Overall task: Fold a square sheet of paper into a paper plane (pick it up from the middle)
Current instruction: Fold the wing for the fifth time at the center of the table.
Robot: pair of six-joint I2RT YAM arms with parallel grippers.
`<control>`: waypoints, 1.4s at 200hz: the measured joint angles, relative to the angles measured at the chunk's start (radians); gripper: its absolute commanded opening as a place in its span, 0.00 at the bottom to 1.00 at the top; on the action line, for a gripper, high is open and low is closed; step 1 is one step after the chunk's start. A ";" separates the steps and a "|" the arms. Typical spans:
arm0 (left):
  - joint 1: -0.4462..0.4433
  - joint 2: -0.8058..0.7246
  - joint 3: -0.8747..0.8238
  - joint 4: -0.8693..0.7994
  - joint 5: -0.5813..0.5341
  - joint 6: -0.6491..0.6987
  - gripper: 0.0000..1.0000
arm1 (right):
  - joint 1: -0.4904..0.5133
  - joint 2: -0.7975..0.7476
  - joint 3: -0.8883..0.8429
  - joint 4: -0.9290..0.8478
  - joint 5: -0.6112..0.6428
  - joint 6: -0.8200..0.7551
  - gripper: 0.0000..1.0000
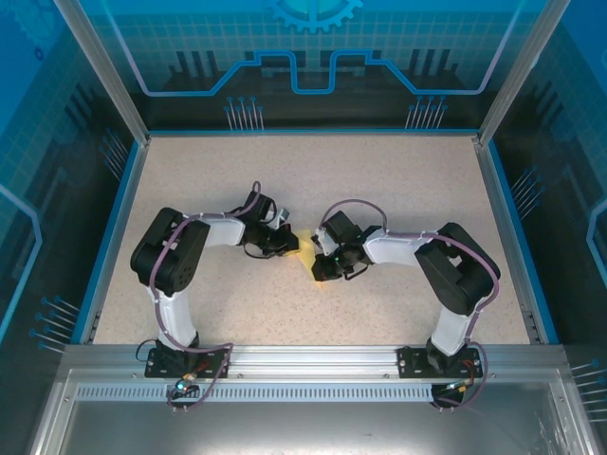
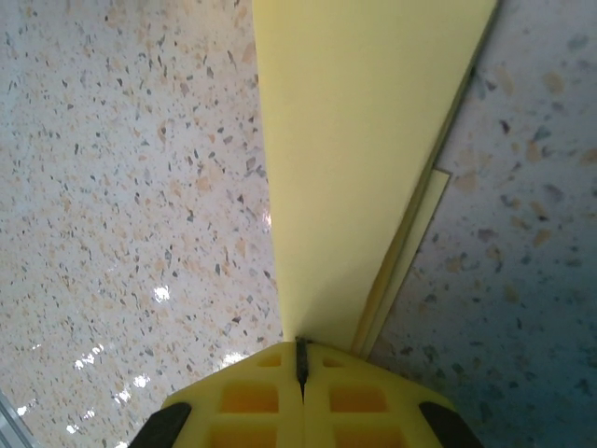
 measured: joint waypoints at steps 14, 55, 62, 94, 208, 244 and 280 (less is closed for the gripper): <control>0.005 0.011 0.019 -0.020 0.006 0.011 0.00 | 0.000 0.000 0.001 0.003 0.005 0.000 0.02; 0.031 0.027 0.051 -0.049 0.006 0.040 0.00 | 0.000 0.001 0.002 0.006 0.013 0.000 0.02; 0.041 0.029 0.056 -0.050 0.004 0.044 0.00 | 0.000 0.002 0.003 0.006 0.013 -0.001 0.02; 0.086 0.039 0.087 -0.061 -0.026 0.062 0.00 | 0.000 0.002 0.004 0.002 0.016 -0.001 0.02; 0.151 0.032 0.179 -0.138 -0.144 0.109 0.02 | 0.001 0.002 0.004 0.002 0.016 -0.004 0.02; 0.132 -0.147 0.092 -0.077 -0.139 0.068 0.01 | 0.001 0.002 0.004 0.002 0.014 -0.004 0.02; -0.010 -0.221 -0.079 0.077 -0.114 -0.025 0.00 | 0.000 0.002 0.005 0.002 0.014 -0.004 0.02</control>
